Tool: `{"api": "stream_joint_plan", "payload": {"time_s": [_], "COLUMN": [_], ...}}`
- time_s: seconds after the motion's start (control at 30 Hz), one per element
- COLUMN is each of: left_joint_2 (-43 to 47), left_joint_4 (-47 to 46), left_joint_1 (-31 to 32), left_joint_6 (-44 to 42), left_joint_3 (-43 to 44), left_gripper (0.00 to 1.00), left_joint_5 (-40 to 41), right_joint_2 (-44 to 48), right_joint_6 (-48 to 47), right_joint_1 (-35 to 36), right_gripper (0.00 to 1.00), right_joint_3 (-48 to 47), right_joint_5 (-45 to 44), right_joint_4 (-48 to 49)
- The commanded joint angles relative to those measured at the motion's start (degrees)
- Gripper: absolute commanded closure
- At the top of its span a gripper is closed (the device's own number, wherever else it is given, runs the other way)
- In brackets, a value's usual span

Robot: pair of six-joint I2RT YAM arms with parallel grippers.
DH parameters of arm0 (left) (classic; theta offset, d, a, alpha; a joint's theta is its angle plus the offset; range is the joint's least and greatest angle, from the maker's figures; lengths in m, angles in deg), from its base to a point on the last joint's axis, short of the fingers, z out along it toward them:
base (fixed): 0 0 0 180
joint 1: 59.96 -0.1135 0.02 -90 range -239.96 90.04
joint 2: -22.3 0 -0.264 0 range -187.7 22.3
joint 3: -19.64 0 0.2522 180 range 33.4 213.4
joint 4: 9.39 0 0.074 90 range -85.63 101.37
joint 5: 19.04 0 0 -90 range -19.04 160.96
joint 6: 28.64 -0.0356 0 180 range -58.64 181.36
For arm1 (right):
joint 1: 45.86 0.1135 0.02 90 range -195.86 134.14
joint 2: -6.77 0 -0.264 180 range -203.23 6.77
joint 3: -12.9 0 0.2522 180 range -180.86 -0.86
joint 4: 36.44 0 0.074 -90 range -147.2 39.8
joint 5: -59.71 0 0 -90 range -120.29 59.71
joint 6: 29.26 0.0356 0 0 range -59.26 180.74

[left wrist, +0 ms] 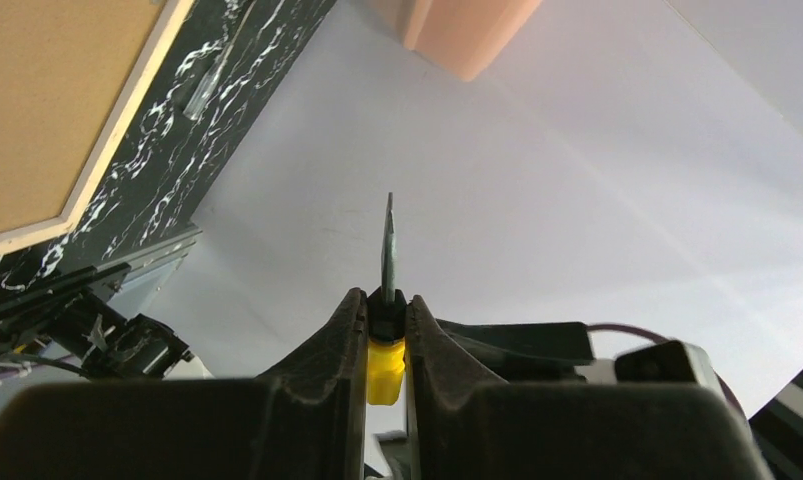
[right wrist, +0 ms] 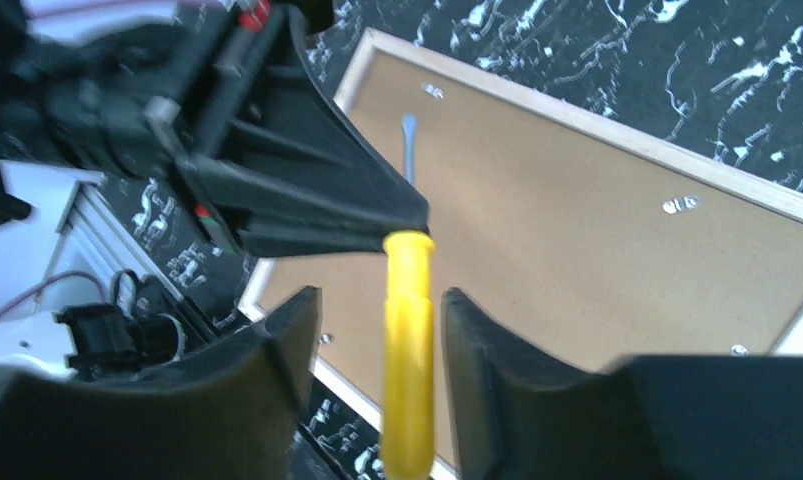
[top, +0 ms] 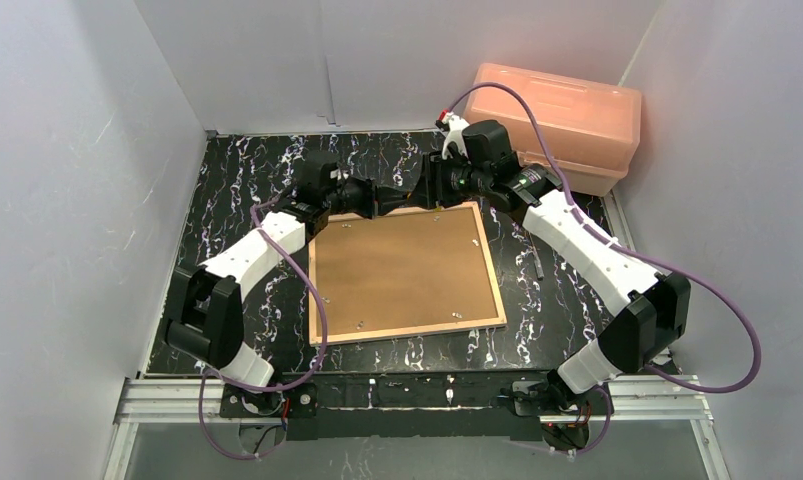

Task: Take the photo out of the frame
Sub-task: Adjust the screwdriver.

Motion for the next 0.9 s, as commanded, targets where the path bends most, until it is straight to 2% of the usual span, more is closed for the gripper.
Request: {"api": "stream_joint_plan", "payload": {"time_s": [0.0,0.1,0.33,0.47,0.63,0.77,0.87], "left_joint_2": [4.0,4.9,6.7,6.5,5.6,5.6,5.3], "left_joint_4": [0.7,0.6,-0.9,-1.0,-1.1,-1.2,-1.8], "left_joint_1": [0.9,0.9,0.9,0.9,0.9,0.9,0.9], "left_joint_6": [4.2,6.1,11.2,13.5,14.7,15.6,16.1], "left_joint_3": [-2.6,-2.9,-4.0,-3.7,-2.3,-2.2,-2.0], "left_gripper": [1.0,1.0,1.0,1.0,1.0,1.0,1.0], "left_joint_5": [0.7,1.9,4.4,4.4,3.7,3.8,3.7], "right_joint_2": [4.2,6.0,6.4,6.8,5.9,5.5,4.9], "right_joint_6": [2.6,5.2,11.3,13.3,12.8,12.8,12.6], "right_joint_1": [0.4,0.4,-0.8,-1.6,-1.8,-1.8,-1.7], "right_gripper": [0.35,0.18,0.08,0.14,0.33,0.38,0.36], "right_joint_3": [1.4,4.0,3.9,4.4,4.6,4.6,4.5], "right_joint_5": [-0.3,-2.1,-4.5,-1.6,-1.0,0.0,0.9], "right_joint_4": [9.6,12.9,12.6,14.7,13.8,14.1,13.9]}}
